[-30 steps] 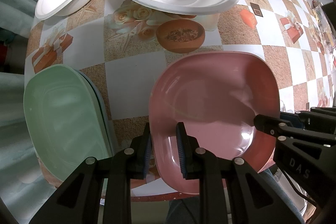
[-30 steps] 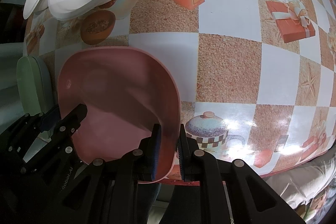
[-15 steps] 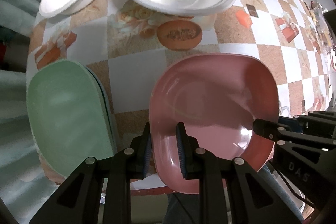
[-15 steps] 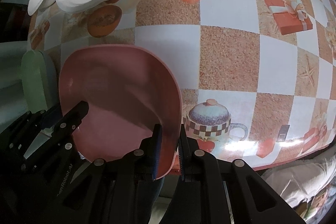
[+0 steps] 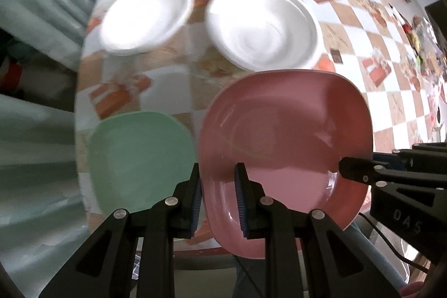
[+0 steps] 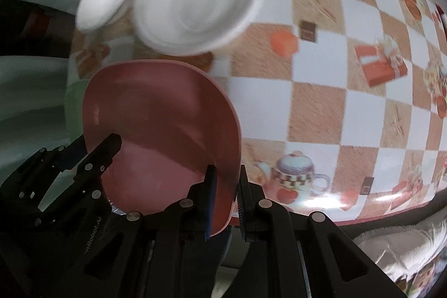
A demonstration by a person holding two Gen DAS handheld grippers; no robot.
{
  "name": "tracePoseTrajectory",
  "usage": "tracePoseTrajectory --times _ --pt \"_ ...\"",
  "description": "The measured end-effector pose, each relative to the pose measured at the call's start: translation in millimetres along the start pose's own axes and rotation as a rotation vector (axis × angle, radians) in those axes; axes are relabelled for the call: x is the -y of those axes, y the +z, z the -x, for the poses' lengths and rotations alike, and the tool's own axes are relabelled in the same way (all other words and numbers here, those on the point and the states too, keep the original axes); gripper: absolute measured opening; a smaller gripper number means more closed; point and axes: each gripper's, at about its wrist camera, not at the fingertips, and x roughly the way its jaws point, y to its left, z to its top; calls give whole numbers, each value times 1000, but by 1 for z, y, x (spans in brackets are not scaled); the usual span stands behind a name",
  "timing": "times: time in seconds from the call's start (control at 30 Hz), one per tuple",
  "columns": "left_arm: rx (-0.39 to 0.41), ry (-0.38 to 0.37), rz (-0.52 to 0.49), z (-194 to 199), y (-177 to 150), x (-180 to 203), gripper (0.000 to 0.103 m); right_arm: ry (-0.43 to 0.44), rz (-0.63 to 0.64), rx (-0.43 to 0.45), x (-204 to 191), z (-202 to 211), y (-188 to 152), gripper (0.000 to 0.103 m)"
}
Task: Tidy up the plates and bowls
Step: 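Carry the pink plate with both grippers onto the green plate stack, then open both grippers to release the pink plate on the stack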
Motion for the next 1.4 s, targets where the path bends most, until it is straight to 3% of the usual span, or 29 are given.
tracePoseTrajectory --times 0.23,0.57,1.07,1.23,1.3,1.4 --pt "19 53 50 9 -14 -52 23 41 82 -16 -54 2 9 16" --pt "6 114 146 2 -35 -123 23 61 179 -73 -120 -27 19 16" --pt "-10 84 168 -22 -38 -132 24 31 163 -125 -137 -56 26 16" --pt "12 61 172 -22 -38 -133 44 39 187 -125 -136 -55 27 16" --pt "35 76 160 -19 -38 -131 60 40 198 -117 -138 -53 27 16" --pt "45 73 154 -15 -37 -130 73 37 203 -98 -136 -44 27 17"
